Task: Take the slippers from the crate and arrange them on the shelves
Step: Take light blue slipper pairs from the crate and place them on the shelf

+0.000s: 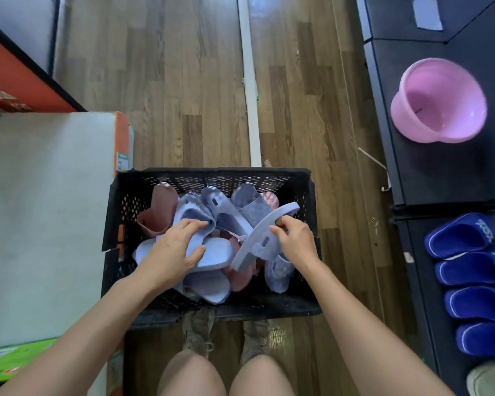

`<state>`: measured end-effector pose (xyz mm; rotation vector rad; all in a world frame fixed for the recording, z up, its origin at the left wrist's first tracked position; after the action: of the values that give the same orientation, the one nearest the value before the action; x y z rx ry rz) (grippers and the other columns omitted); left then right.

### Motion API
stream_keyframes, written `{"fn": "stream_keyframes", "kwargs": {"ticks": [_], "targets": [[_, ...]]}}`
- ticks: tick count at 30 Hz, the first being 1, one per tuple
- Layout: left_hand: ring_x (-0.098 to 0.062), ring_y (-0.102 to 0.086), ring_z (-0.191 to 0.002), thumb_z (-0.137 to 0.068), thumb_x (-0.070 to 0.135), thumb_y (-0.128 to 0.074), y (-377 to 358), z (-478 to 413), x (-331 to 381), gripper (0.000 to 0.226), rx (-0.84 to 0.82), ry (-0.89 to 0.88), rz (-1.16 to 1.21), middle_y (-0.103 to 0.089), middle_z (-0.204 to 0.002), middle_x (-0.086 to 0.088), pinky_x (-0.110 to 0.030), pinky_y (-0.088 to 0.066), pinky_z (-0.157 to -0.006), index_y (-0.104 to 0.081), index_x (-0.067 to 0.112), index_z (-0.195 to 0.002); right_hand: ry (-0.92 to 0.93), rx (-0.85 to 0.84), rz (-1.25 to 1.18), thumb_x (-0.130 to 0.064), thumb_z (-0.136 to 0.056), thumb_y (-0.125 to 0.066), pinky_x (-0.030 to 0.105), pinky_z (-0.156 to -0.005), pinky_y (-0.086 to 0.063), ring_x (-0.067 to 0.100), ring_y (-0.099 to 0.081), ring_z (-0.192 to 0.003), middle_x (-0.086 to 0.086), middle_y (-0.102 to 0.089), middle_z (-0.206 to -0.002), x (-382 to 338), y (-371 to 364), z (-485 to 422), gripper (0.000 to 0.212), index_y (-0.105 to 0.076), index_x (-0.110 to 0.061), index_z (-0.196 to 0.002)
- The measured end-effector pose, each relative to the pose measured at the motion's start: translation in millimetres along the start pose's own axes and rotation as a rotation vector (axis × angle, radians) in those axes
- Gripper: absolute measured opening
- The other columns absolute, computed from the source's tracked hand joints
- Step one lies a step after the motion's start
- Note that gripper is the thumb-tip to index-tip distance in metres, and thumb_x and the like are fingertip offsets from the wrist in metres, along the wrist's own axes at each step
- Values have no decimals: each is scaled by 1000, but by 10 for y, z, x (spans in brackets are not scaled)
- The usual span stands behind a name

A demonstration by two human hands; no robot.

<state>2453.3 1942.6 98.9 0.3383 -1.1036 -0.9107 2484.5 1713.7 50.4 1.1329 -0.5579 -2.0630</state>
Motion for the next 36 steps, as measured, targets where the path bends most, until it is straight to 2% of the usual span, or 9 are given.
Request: {"fn": "stream_keyframes", "kwargs": {"ticks": [3,8,12,17,20,23,27,33,36], "targets": [[-14,-41,-126,-92,18,-54,-4,49,111,46,-21,1,15,-43,-136,4,-18,-27,-96,-42,16,-136,45,-7,21,-27,-92,-53,32,-61,-39,22,-57,-74,3,-61,-79,-274,64,129,18,-51,-18,-77],[-15,-39,-129,-92,20,-54,-20,62,-64,46,-20,127,75,-43,-139,2,-25,-29,-101,-42,17,-136,83,-15,128,-28,-93,-51,34,-63,-42,23,-56,-75,3,-61,-81,-477,228,247,18,-50,-18,-78],[-17,-35,-133,-94,21,-51,-91,138,-353,48,-55,258,96,-39,-145,-1,-31,-30,-105,-38,16,-139,20,-47,149,-25,-94,-50,30,-54,-35,20,-54,-70,2,-58,-75,-237,370,307,20,-55,-14,-78],[-18,-35,-132,-94,21,-52,-169,48,-533,48,-27,335,136,-38,-145,-3,-31,-30,-104,-38,15,-139,-50,-96,171,-26,-94,-50,32,-59,-39,22,-57,-73,4,-61,-78,121,286,256,19,-54,-17,-78],[-21,-37,-131,-93,23,-54,-276,-94,-686,51,-6,401,189,-39,-144,-5,-31,-32,-99,-36,12,-140,-69,-90,139,-26,-94,-50,36,-66,-44,22,-59,-77,5,-63,-82,269,175,153,18,-57,-14,-83],[-25,-37,-129,-90,23,-60,-400,-241,-860,56,43,489,288,-42,-134,-4,-26,-31,-88,-37,4,-137,-71,-102,118,-26,-94,-49,32,-62,-39,22,-57,-77,6,-62,-82,379,8,41,18,-54,-15,-81],[-26,-29,-137,-87,39,-60,-654,-350,-1214,77,60,690,497,-28,-151,-12,-34,-27,-106,-24,3,-145,-62,-128,104,-26,-94,-51,32,-66,-42,22,-58,-81,4,-63,-85,507,-288,-110,19,-59,-11,-88],[-27,-50,-118,-78,38,-72,-635,-487,-1536,73,192,733,522,-52,-132,-15,-38,-40,-99,-44,0,-133,-25,-101,61,-27,-92,-54,29,-66,-37,19,-56,-83,5,-66,-93,606,-692,-333,15,-63,-15,-89],[-19,-59,-90,-75,31,-76,-713,-531,-1557,56,121,729,563,-62,-103,-5,-31,-50,-77,-55,4,-120,10,-2,43,-26,-89,-59,33,-77,-44,18,-54,-93,4,-60,-97,629,-737,-407,16,-66,-12,-92]]}}
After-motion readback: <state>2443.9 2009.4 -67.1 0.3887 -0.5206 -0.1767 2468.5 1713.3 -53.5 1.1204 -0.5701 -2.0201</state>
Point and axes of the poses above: each hand's wrist, its own z-axis away from the middle knuckle, its own y-axis out of the back of the hand, x = y × z, the point moved 8 cm from there along -z, towards the middle knuckle
